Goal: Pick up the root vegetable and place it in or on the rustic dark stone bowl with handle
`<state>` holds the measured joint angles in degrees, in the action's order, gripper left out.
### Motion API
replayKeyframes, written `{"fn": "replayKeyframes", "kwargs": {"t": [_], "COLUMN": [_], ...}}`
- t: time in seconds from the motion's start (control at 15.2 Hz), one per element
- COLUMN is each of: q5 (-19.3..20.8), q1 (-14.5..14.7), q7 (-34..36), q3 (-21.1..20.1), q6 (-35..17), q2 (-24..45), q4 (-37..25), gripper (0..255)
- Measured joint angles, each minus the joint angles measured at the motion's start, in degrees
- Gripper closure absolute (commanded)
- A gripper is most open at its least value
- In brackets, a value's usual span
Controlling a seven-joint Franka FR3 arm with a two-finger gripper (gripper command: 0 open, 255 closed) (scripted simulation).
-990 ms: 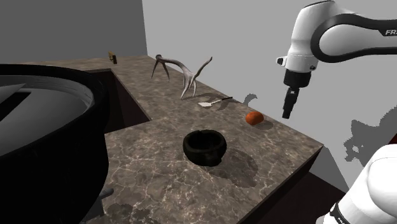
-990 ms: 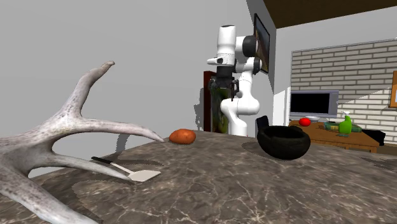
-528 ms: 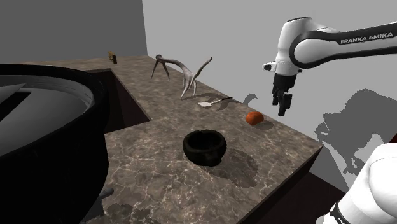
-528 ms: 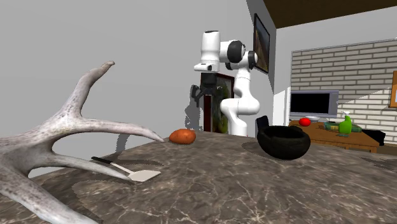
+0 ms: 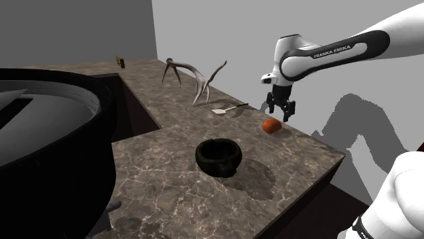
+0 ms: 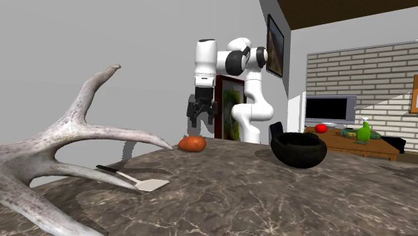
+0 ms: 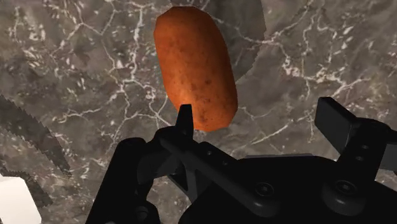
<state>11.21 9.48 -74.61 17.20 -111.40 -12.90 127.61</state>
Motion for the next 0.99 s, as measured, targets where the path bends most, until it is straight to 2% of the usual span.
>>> {"fn": "replayKeyframes", "kwargs": {"t": [0.13, 0.26, 0.73, 0.99], "q5": [-0.75, -1.34, -1.62, -1.65], "q1": [1.00, 1.55, 1.33, 1.33], "q7": [-7.94, -12.33, -14.16, -14.15], "q3": [0.97, 1.16, 1.72, 1.74], "q6": [-1.87, -2.95, -8.19, -8.78], "q2": [4.26, 6.81, 9.36, 9.61], "q4": [-2.34, -3.72, -1.04, -0.70], "gripper": [0, 0, 0, 0]}}
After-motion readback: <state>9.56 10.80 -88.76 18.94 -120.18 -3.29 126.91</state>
